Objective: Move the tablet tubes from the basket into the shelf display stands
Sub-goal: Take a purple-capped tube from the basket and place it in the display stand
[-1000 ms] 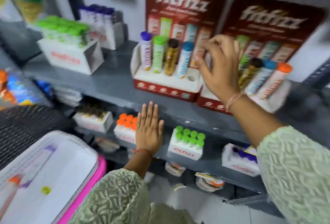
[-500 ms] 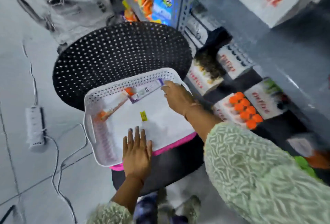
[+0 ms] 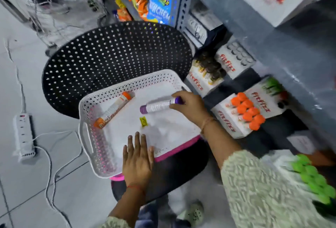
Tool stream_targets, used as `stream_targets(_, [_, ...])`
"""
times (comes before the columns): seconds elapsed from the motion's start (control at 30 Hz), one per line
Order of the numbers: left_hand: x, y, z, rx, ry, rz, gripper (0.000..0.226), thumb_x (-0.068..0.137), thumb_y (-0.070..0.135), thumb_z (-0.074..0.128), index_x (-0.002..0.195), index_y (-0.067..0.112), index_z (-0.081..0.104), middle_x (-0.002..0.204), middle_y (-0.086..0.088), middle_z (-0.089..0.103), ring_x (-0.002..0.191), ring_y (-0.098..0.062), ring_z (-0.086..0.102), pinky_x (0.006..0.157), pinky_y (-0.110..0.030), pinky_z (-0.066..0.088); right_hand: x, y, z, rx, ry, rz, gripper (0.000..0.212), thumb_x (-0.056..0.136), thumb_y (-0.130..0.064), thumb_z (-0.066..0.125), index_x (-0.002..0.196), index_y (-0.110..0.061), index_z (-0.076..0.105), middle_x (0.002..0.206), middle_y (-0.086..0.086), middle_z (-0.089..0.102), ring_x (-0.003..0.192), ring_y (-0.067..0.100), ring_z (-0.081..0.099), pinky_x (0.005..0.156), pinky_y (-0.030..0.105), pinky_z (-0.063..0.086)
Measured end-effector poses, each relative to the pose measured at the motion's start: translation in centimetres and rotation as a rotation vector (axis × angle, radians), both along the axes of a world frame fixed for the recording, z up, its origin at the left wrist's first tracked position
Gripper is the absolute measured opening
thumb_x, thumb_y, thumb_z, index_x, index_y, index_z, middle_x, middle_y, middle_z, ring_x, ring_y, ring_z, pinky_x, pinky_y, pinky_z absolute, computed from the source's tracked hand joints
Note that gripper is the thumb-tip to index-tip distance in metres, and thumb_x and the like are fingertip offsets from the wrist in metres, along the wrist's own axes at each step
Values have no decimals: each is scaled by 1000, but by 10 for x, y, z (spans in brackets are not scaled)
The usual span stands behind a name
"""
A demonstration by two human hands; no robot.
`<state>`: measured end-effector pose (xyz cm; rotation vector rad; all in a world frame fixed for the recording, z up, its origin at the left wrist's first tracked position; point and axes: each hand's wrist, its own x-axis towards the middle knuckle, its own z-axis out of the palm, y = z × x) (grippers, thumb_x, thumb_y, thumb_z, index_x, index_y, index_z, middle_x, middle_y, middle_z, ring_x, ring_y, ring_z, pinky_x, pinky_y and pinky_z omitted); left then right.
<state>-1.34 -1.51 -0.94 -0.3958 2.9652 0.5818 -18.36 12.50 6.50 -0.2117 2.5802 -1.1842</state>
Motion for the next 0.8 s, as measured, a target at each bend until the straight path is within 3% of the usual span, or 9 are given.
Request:
stream_targets(0.13, [-6, 11, 13, 59, 1, -14, 72, 96, 45, 8, 123, -8, 48, 130, -29, 46, 123, -44, 36, 100, -53, 27, 54, 81, 90, -35, 76, -150, 28, 68, -10, 77, 94, -5, 69, 77, -4, 62, 65, -9, 54, 65, 3, 40])
stream_targets(0.27, [-36, 85, 54, 129, 179, -245, 62, 96, 39, 17, 125, -8, 46, 132, -30, 43, 125, -42, 33, 99, -55, 27, 117, 172, 181, 34, 155, -321, 30, 64, -10, 79, 93, -8, 71, 91, 15, 72, 78, 12, 63, 81, 30, 51])
stream_targets(0.37, [-56, 171, 107, 242, 384, -460, 60, 95, 37, 21, 127, -9, 42, 134, -32, 40, 125, -45, 31, 102, -50, 19, 167, 238, 247, 63, 201, -419, 35, 63, 0, 78, 96, -8, 69, 83, 0, 68, 63, -13, 57, 69, 1, 45])
stream_targets(0.43, [-60, 226, 144, 305, 499, -587, 58, 96, 36, 21, 128, -9, 41, 135, -31, 38, 127, -44, 30, 105, -45, 15, 197, 278, 290, 180, 267, -413, 34, 61, -2, 80, 91, -13, 69, 78, -12, 60, 66, -20, 55, 66, -3, 41])
stream_targets(0.47, [-57, 252, 161, 334, 544, -659, 60, 97, 38, 17, 128, -8, 42, 135, -30, 39, 127, -42, 29, 106, -42, 12, 212, 296, 312, 249, 310, -419, 31, 60, -7, 81, 88, -15, 70, 78, -12, 61, 70, -16, 57, 67, 1, 42])
stream_targets(0.57, [-39, 317, 192, 417, 610, -843, 63, 98, 39, 12, 125, -6, 47, 133, -27, 44, 127, -38, 31, 107, -36, 10, 240, 343, 355, 369, 360, -489, 17, 66, -10, 78, 81, -14, 72, 81, 8, 69, 77, 19, 64, 76, 37, 51])
stream_targets(0.6, [-32, 333, 198, 425, 614, -890, 64, 98, 39, 12, 124, -6, 49, 132, -27, 46, 127, -37, 32, 107, -36, 10, 243, 356, 364, 406, 383, -504, 13, 68, -9, 77, 80, -11, 72, 79, 10, 70, 77, 20, 65, 74, 39, 50])
stream_targets(0.7, [-21, 364, 198, 373, 572, -961, 66, 97, 39, 14, 117, -9, 55, 126, -28, 51, 121, -40, 41, 106, -35, 12, 237, 380, 377, 494, 374, -503, 13, 72, -7, 72, 85, -2, 71, 65, -4, 64, 58, -8, 57, 58, 10, 41])
stream_targets(0.8, [-26, 369, 186, 294, 488, -945, 62, 92, 36, 23, 108, -10, 60, 117, -30, 58, 113, -44, 49, 100, -45, 32, 220, 392, 380, 574, 349, -484, 32, 71, -3, 71, 103, -5, 68, 97, 10, 72, 82, 3, 56, 59, -4, 33])
